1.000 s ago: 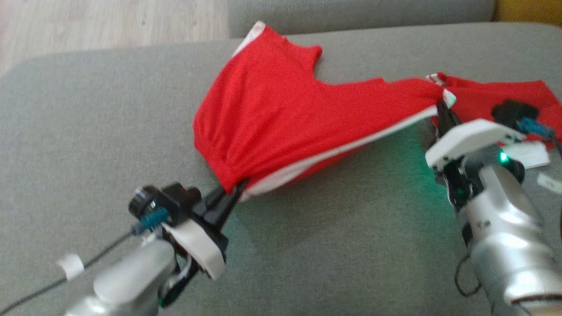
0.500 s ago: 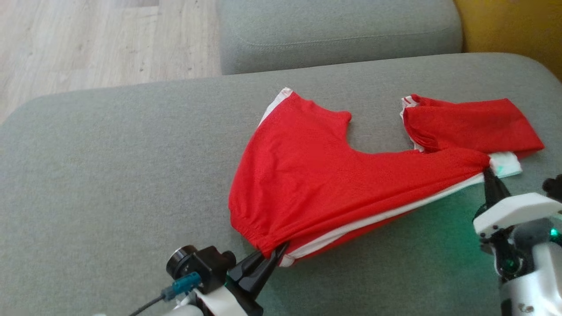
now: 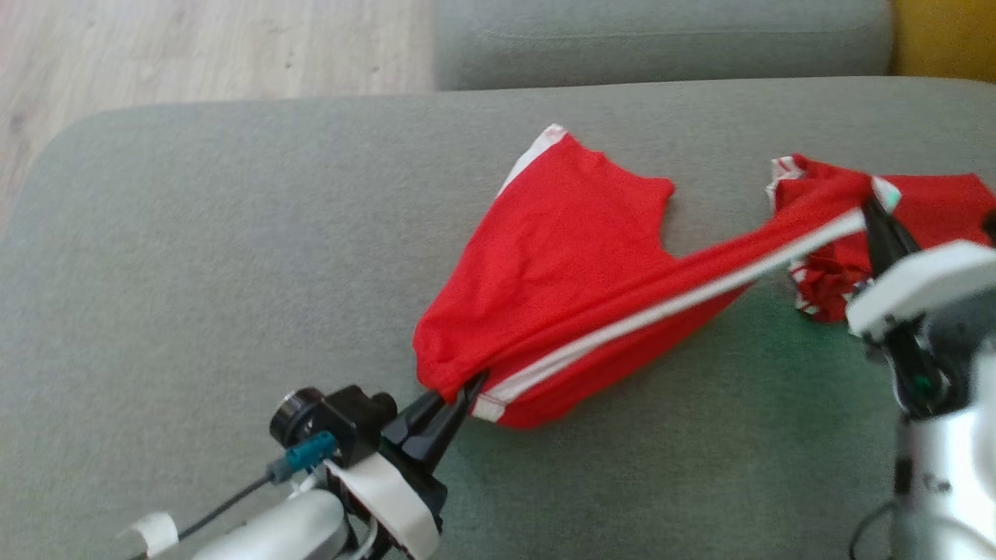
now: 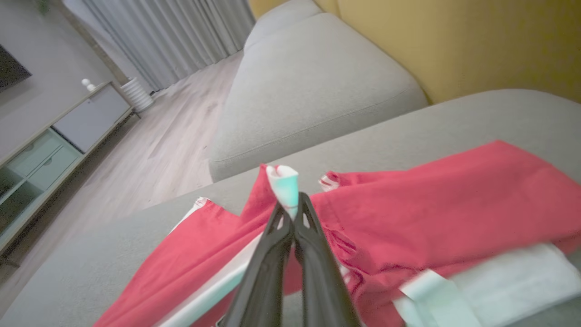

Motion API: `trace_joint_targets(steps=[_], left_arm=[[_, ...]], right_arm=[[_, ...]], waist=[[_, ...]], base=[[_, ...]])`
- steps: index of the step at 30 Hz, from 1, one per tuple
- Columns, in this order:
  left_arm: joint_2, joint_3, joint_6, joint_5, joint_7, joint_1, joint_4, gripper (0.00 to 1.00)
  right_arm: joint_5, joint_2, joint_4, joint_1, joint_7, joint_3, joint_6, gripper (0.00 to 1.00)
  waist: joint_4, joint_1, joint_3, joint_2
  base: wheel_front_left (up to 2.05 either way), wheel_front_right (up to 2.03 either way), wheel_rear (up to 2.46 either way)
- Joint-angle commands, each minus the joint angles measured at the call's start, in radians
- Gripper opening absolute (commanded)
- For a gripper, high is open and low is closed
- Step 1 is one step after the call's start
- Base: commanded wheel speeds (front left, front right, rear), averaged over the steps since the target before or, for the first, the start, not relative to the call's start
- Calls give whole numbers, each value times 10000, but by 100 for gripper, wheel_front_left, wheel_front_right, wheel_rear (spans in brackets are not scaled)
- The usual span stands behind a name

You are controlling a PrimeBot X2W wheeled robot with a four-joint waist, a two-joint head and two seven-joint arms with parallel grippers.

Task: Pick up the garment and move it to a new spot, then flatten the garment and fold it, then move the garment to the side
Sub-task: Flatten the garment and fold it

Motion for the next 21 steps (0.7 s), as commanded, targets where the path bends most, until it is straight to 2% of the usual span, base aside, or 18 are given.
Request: trace_joint_targets(steps=[1, 10, 21], left_arm=[[263, 492, -37, -64, -92, -528, -21, 0], [-56, 556, -410, -170, -151, -975, 750, 0], [-1156, 436, -1012, -5, -327, -1909, 2146, 0]], right_arm=[[-163, -100, -240, -833, 24, 339, -9, 0], [-826, -98, 1950, -2608, -96, 1168, -9, 0], [-2151, -98, 5219, -4911, -935, 1316, -9, 0]], waist=[[212, -2, 177, -1], [869, -2, 649, -1], [1990, -2, 1492, -1]], base=[[0, 0, 0], [0, 0, 0], [0, 0, 0]])
